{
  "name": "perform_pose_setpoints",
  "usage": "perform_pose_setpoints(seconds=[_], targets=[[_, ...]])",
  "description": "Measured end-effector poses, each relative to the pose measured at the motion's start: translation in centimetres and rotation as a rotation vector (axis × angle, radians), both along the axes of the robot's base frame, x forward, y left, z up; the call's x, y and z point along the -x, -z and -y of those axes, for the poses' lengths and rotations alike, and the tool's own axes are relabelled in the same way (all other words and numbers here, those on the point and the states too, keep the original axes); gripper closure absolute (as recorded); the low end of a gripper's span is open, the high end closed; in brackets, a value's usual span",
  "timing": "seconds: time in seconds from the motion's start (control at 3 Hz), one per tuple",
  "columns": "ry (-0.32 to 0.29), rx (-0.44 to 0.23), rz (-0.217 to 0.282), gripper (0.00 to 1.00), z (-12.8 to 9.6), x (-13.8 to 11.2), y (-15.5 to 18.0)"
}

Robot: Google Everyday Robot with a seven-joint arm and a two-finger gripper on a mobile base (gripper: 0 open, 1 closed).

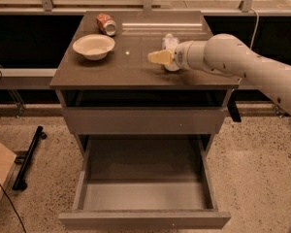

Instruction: Place blue plastic bottle into middle drawer

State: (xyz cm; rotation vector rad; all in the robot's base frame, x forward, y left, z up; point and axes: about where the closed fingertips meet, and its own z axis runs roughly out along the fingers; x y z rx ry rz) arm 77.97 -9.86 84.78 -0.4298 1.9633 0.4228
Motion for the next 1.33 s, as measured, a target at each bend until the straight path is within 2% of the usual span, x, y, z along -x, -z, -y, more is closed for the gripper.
perform_pose_setpoints(seconds=[0.67, 1.0, 1.33], targets=[[-0.005, -0.011, 0.055, 0.73, 0.3, 0.8, -2.1], [-0.051, -0.023, 0.069, 0.97, 0.3, 1.8, -2.9], [-0.156, 0.030, 0.066, 1.00, 0.2, 4.7, -3.7]])
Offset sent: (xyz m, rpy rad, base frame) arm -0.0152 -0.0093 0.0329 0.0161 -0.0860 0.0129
